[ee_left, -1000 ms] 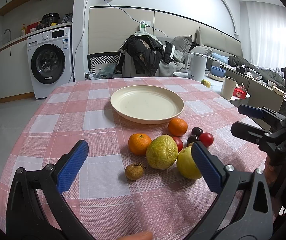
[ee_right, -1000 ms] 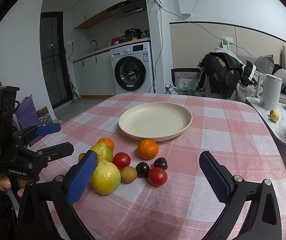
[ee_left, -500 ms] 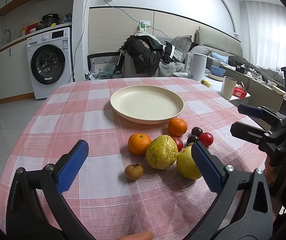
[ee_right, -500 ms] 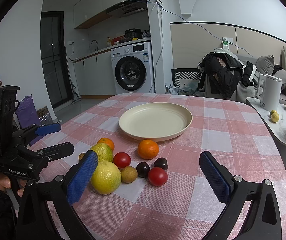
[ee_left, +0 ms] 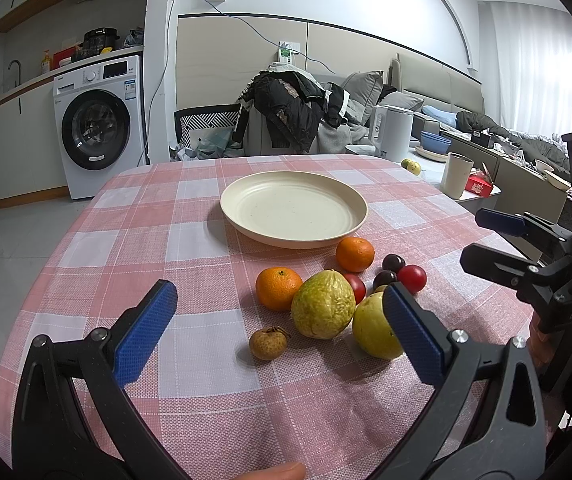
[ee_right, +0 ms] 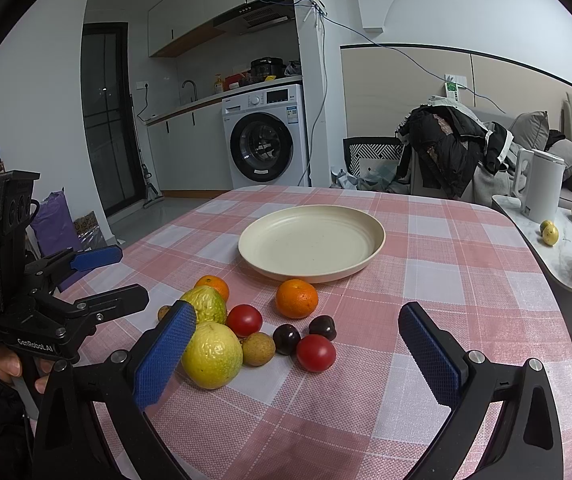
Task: Organize fruits
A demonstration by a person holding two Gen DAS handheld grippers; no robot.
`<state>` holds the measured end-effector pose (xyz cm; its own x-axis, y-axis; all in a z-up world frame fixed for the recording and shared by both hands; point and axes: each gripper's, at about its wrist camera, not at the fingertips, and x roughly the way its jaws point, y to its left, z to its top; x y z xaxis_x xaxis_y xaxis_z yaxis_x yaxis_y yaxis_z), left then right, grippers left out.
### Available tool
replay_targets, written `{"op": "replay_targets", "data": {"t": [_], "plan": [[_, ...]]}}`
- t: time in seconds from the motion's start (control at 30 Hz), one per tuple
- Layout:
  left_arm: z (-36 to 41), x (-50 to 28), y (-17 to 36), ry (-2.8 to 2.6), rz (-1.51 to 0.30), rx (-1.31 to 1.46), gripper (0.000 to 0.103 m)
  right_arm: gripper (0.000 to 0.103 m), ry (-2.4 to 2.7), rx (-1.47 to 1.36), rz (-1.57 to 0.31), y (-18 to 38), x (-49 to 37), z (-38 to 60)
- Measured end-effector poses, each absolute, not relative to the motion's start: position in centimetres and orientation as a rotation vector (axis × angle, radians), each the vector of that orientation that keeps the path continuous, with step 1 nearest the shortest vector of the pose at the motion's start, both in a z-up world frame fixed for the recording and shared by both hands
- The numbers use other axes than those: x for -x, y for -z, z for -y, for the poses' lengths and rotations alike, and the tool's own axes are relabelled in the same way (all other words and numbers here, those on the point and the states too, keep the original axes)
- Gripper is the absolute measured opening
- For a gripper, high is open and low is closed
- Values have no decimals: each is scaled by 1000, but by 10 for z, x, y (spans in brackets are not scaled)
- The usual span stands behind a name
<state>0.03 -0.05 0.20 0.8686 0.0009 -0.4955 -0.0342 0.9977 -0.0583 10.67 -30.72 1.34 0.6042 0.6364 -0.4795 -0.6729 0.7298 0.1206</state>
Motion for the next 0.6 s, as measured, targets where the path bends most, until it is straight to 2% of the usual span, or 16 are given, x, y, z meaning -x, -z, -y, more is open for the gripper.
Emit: {"op": "replay_targets", "data": {"t": [0.6], "plan": [[1,0,-2,-19,-517,65,102,103,-761,69,-531,-13,-107,307]]}}
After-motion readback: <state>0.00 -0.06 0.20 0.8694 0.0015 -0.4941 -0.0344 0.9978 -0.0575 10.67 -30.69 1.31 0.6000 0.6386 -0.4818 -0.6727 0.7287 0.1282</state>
